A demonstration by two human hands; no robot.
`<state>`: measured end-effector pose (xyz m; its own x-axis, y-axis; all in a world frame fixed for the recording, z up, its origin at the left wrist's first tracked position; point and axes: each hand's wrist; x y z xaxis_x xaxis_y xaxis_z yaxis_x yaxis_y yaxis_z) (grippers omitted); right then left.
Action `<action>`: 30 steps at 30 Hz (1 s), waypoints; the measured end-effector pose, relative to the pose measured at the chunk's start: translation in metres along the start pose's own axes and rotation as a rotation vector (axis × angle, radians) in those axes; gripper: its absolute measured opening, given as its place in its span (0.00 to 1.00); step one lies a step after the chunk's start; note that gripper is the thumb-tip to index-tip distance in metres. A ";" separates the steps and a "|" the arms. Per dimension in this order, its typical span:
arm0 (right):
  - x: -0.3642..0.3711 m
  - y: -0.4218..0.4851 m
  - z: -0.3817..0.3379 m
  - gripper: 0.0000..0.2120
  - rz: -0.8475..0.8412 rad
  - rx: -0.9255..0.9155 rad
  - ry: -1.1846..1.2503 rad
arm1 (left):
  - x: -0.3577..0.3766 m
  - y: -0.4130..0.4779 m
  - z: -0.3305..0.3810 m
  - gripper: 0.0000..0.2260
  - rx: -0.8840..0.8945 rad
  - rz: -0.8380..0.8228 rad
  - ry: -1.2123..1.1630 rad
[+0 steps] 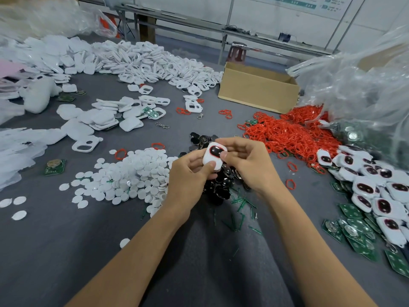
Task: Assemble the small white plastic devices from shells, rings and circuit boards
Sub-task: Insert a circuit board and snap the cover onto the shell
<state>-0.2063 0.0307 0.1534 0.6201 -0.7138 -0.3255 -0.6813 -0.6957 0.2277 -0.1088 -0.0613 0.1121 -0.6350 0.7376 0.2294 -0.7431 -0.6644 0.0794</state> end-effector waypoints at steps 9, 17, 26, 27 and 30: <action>0.009 -0.004 0.004 0.11 -0.161 0.079 0.065 | -0.003 0.002 0.001 0.10 -0.039 0.035 -0.008; 0.022 -0.007 0.008 0.10 -0.132 0.102 0.052 | -0.001 -0.003 -0.001 0.08 0.036 0.134 0.105; 0.020 -0.005 0.007 0.06 0.041 0.021 0.044 | -0.002 -0.003 0.001 0.13 0.041 0.104 0.091; 0.019 -0.005 0.008 0.06 0.062 0.036 0.042 | -0.002 -0.003 0.001 0.12 0.034 0.110 0.074; 0.014 -0.003 0.008 0.10 0.048 0.020 0.051 | -0.001 -0.001 0.002 0.09 0.030 0.152 0.019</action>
<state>-0.1987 0.0238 0.1412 0.6050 -0.7499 -0.2677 -0.7180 -0.6591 0.2238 -0.1067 -0.0617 0.1137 -0.7438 0.6305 0.2221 -0.6318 -0.7715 0.0742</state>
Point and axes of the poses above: each hand's wrist, its own y-axis towards the middle knuckle, its own x-axis out of the palm, z = x × y, and after that the axes turned 1 degree about -z, right-handed
